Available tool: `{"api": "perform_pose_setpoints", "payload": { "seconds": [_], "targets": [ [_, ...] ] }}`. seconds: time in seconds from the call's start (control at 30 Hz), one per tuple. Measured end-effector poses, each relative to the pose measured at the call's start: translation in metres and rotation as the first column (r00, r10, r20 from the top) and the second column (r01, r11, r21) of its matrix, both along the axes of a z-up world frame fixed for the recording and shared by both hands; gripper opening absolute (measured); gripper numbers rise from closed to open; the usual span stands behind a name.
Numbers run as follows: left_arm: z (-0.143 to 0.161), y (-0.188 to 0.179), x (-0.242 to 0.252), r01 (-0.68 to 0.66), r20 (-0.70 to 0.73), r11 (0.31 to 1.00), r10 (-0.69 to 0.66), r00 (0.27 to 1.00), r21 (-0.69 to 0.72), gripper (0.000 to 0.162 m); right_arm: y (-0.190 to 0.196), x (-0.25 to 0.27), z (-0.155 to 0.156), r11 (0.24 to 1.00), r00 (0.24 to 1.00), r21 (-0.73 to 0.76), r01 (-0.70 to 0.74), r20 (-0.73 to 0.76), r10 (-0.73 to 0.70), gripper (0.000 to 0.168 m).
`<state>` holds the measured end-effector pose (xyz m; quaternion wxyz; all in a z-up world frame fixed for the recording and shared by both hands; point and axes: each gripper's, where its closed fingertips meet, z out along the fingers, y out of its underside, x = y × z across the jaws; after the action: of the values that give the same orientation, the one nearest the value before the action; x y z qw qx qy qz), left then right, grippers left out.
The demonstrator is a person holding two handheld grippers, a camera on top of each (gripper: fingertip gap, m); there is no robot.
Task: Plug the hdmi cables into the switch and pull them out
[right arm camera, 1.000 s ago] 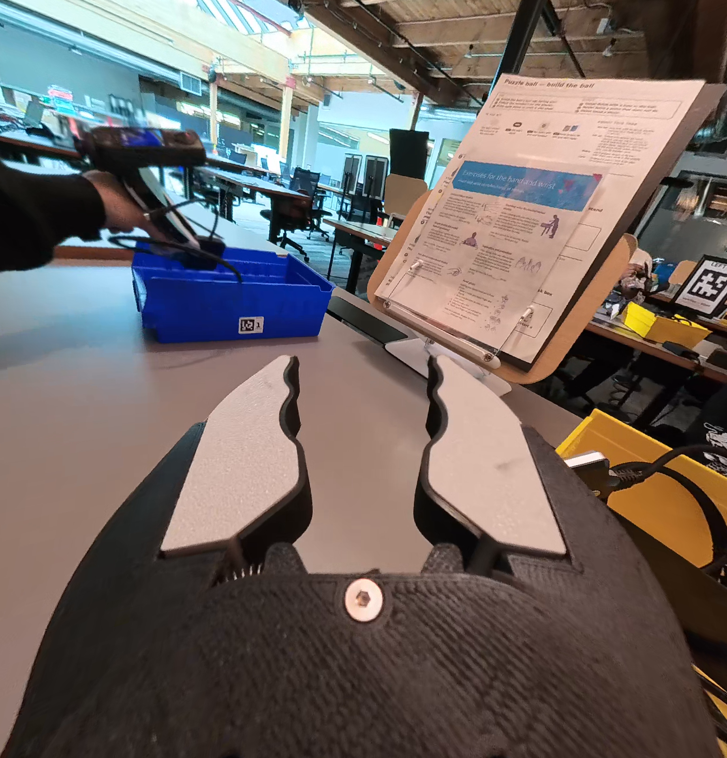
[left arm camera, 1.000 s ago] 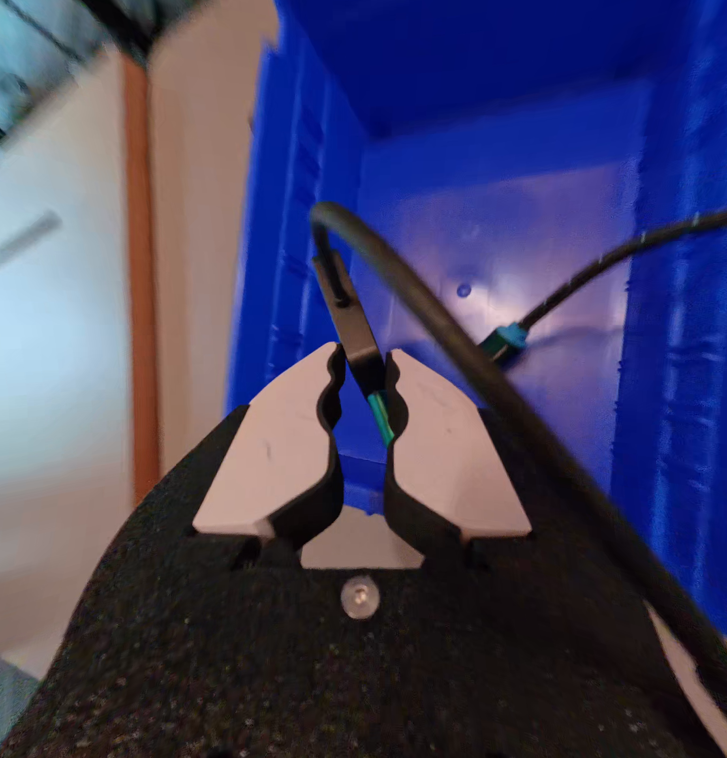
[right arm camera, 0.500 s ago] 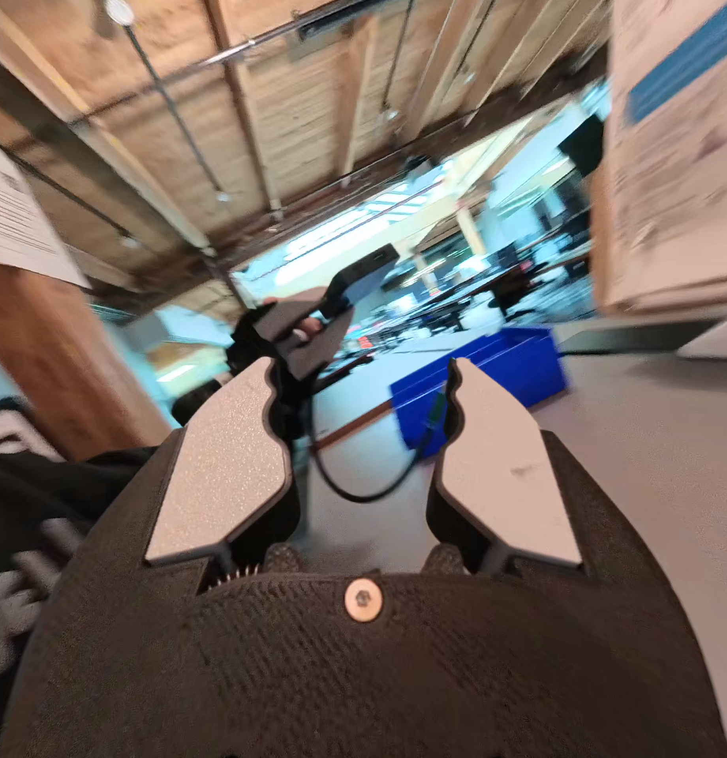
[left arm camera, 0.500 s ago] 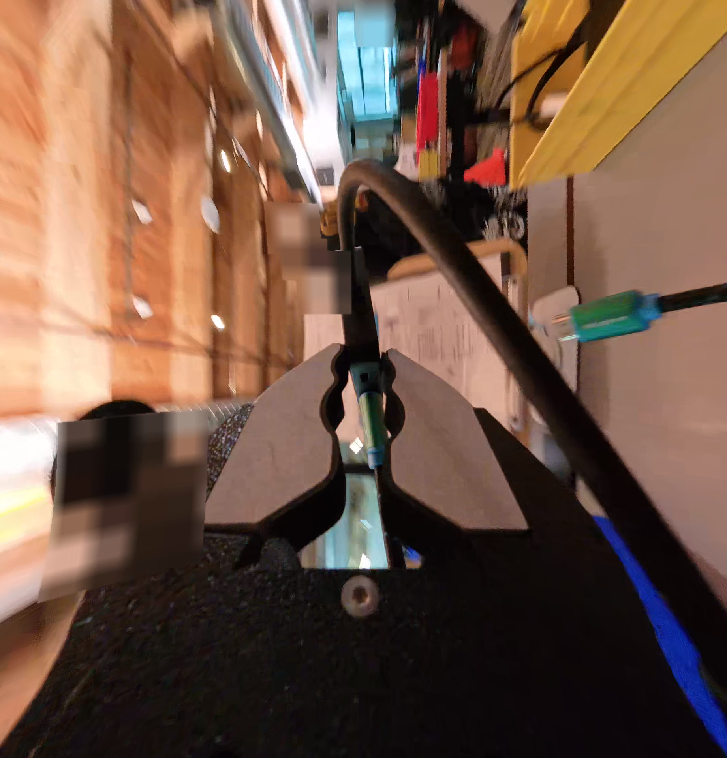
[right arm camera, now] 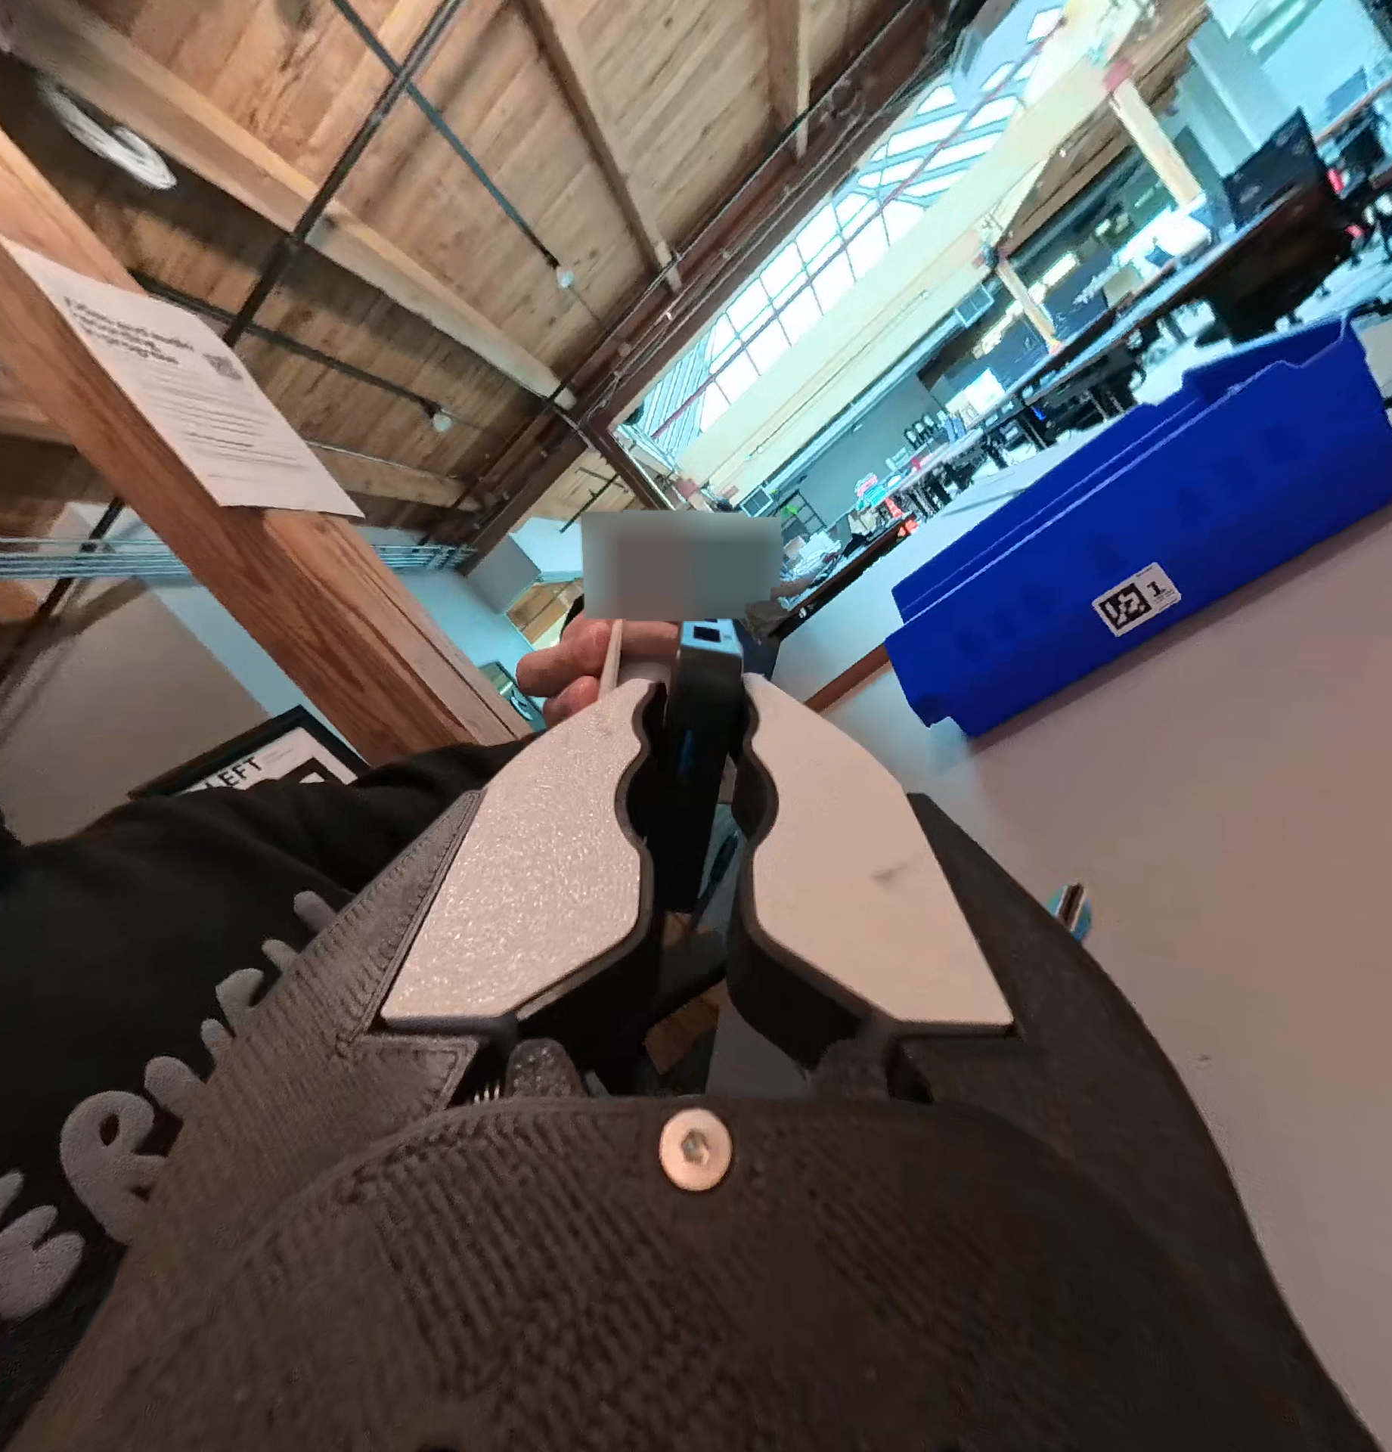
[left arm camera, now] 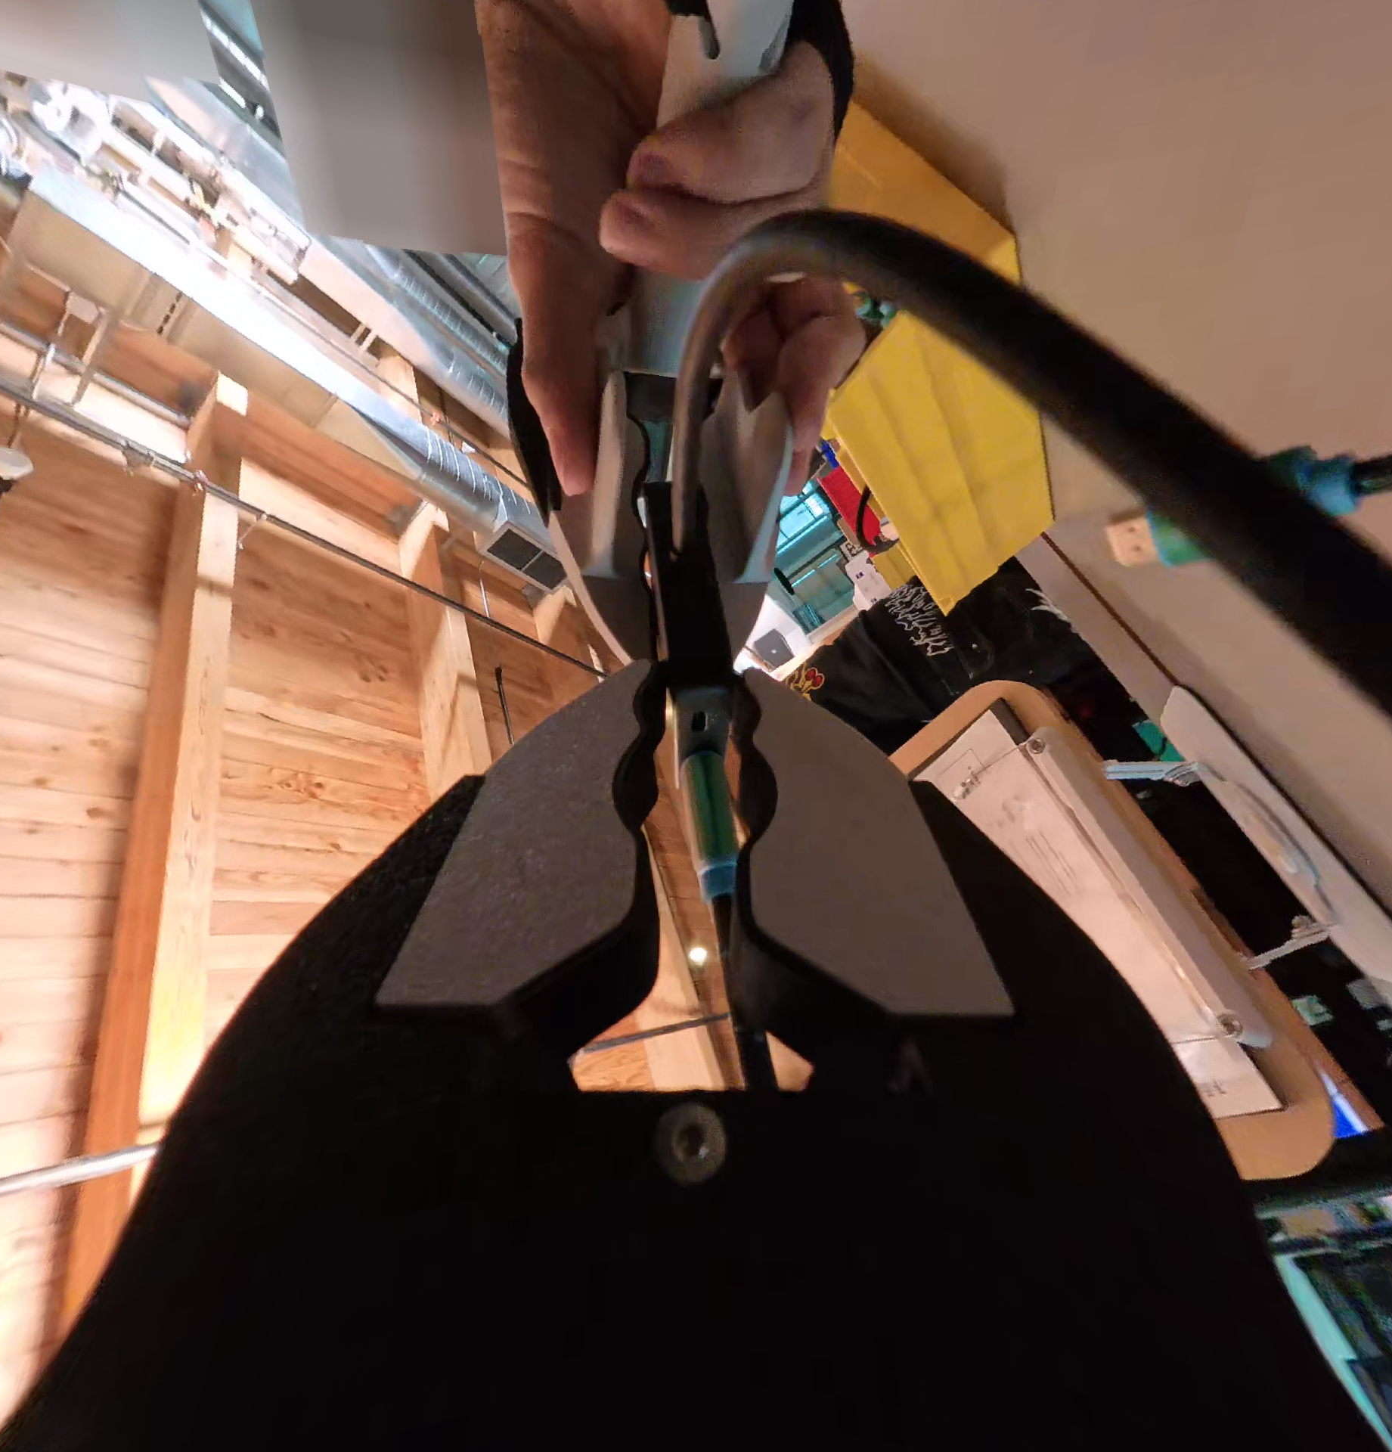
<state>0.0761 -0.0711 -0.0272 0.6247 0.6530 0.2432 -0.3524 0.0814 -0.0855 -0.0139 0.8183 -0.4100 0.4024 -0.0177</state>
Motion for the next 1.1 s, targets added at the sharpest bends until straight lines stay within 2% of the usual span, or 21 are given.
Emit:
{"api": "perform_pose_setpoints", "payload": {
  "seconds": [0.07,0.17,0.2,0.23,0.27,0.3,0.33,0.37,0.4,0.43,0.47,0.5,0.63,0.7,0.73,0.77,0.83,0.93,1.0,1.03,1.1],
  "targets": [
    [-0.002,-0.004,0.010,-0.031,0.008,1.000,0.031,0.999,0.004,0.019,-0.005,0.005,0.001,0.998,0.997,-0.011,0.068,0.031,-0.068,0.015],
    [0.009,-0.007,0.033,-0.114,-0.125,0.993,0.116,0.985,0.021,0.021,-0.022,0.011,0.002,0.979,0.979,-0.002,0.202,0.036,-0.202,0.015],
    [0.017,-0.004,0.044,-0.148,-0.196,0.989,0.150,0.969,0.028,0.028,-0.031,0.010,0.005,0.970,0.969,0.009,0.243,0.041,-0.243,0.015],
    [0.025,0.000,0.057,-0.191,-0.287,0.981,0.194,0.938,0.038,0.043,-0.042,0.009,0.007,0.953,0.952,0.028,0.302,0.043,-0.303,0.014],
    [0.037,0.005,0.070,-0.237,-0.406,0.971,0.230,0.884,0.036,0.049,-0.055,0.008,0.009,0.931,0.931,0.053,0.362,0.036,-0.364,0.014],
    [0.048,0.012,0.082,-0.280,-0.550,0.959,0.253,0.796,0.035,0.049,-0.065,0.006,0.012,0.909,0.910,0.077,0.409,0.035,-0.412,0.015],
    [0.056,0.019,0.090,-0.312,-0.705,0.949,0.258,0.661,0.055,0.052,-0.074,0.004,0.014,0.886,0.888,0.097,0.454,0.042,-0.459,0.015],
    [0.058,0.024,0.094,-0.317,-0.843,0.943,0.251,0.476,0.102,0.052,-0.081,0.003,0.016,0.863,0.865,0.116,0.492,0.043,-0.499,0.015],
    [0.052,0.027,0.091,-0.292,-0.934,0.940,0.252,0.252,0.175,0.047,-0.084,0.003,0.016,0.845,0.849,0.135,0.518,0.039,-0.527,0.015],
    [0.040,0.027,0.082,-0.227,-0.963,0.940,0.268,0.030,0.255,0.049,-0.086,0.004,0.016,0.828,0.835,0.158,0.538,0.035,-0.549,0.015],
    [0.026,0.024,0.068,-0.139,-0.945,0.940,0.290,-0.152,0.311,0.051,-0.086,0.006,0.016,0.814,0.824,0.181,0.552,0.030,-0.566,0.015],
    [0.014,0.020,0.055,-0.068,-0.910,0.940,0.302,-0.284,0.333,0.053,-0.081,0.008,0.015,0.811,0.824,0.199,0.550,0.029,-0.565,0.014],
    [-0.021,-0.011,0.029,0.138,-0.741,0.954,0.293,-0.605,0.264,0.063,-0.049,0.021,0.012,0.837,0.862,0.260,0.481,0.030,-0.505,0.015],
    [-0.021,-0.024,0.018,0.312,-0.532,0.940,0.337,-0.777,0.140,0.061,-0.037,0.022,0.014,0.848,0.877,0.284,0.447,0.044,-0.478,0.015],
    [-0.017,-0.027,0.017,0.373,-0.416,0.926,0.361,-0.834,0.056,0.056,-0.031,0.022,0.016,0.863,0.890,0.280,0.421,0.058,-0.453,0.015],
    [-0.012,-0.028,0.015,0.429,-0.334,0.903,0.398,-0.855,-0.021,0.045,-0.026,0.022,0.017,0.875,0.897,0.269,0.403,0.073,-0.436,0.015],
    [-0.007,-0.027,0.005,0.531,-0.277,0.841,0.488,-0.828,-0.106,0.024,-0.026,0.023,0.017,0.879,0.892,0.238,0.413,0.089,-0.443,0.015],
    [-0.005,-0.024,0.002,0.571,-0.333,0.812,0.510,-0.793,-0.119,0.016,-0.020,0.019,0.020,0.917,0.911,0.181,0.357,0.151,-0.384,0.015],
    [-0.007,-0.016,0.003,0.636,-0.381,0.769,0.570,-0.728,-0.064,0.015,-0.011,0.016,0.017,0.954,0.938,0.036,0.298,0.175,-0.299,0.014],
    [-0.011,-0.012,0.003,0.669,-0.394,0.743,0.616,-0.682,0.003,0.015,-0.007,0.013,0.009,0.958,0.952,-0.084,0.274,0.166,-0.258,0.016],
    [-0.026,0.001,0.004,0.739,-0.379,0.646,0.743,-0.551,0.193,0.015,-0.007,0.005,-0.006,0.909,0.959,-0.314,0.275,0.155,-0.236,0.040]
  ]
}}
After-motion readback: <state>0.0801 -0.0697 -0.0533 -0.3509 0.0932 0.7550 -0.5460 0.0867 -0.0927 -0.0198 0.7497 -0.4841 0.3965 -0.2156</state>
